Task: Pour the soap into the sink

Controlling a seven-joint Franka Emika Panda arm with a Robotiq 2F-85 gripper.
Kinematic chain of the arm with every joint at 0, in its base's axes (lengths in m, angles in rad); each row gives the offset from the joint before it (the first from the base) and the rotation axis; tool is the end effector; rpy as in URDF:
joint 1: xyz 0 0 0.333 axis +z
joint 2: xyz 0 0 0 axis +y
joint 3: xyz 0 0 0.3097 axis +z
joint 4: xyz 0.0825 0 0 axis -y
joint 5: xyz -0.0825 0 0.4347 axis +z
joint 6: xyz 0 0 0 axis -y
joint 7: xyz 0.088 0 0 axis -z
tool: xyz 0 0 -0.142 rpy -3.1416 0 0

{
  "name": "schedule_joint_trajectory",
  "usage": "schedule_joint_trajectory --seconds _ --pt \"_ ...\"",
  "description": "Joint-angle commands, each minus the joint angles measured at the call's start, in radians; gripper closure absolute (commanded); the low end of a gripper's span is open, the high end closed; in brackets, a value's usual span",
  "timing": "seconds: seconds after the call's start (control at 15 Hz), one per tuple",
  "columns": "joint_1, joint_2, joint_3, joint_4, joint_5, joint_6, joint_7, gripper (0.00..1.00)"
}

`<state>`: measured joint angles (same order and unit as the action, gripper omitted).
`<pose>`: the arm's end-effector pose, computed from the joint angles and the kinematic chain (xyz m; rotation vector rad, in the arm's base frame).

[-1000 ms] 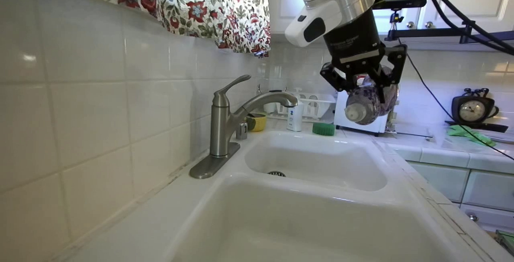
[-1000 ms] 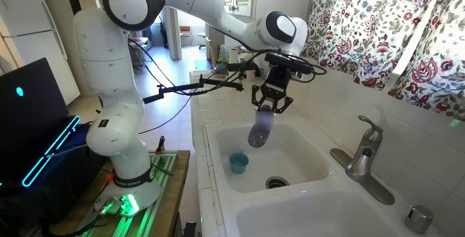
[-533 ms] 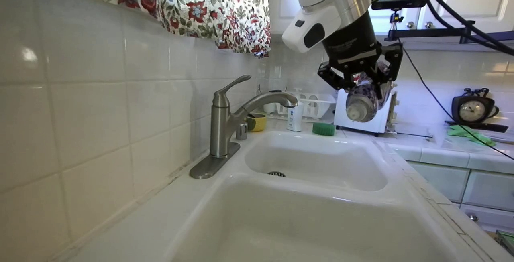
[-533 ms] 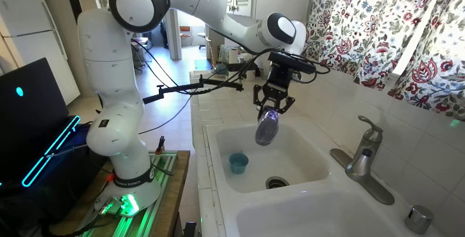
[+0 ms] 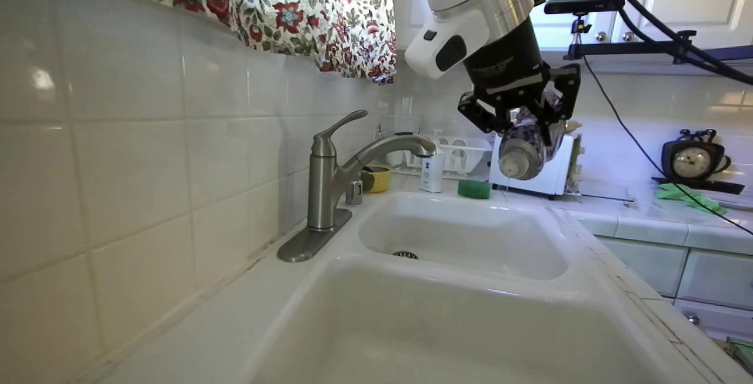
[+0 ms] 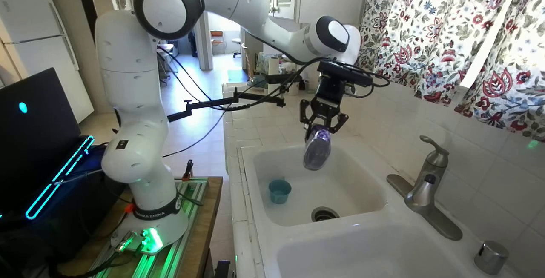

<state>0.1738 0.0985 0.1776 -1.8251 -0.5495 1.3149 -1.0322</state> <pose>0.5438 0.1085 0.4149 2.0077 1.7192 -1.0303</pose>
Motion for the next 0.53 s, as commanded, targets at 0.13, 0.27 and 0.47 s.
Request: schedule_joint_trajectory --seconds 0.13,0.27,0.47 --pt "0.006 0.031 0.006 0.055 -0.028 -0.043 -0.013 0.85" --pt "0.006 0.033 0.006 0.058 -0.027 -0.042 -0.012 0.85" --pt "0.005 0.035 0.006 0.060 -0.023 -0.037 -0.008 0.85"
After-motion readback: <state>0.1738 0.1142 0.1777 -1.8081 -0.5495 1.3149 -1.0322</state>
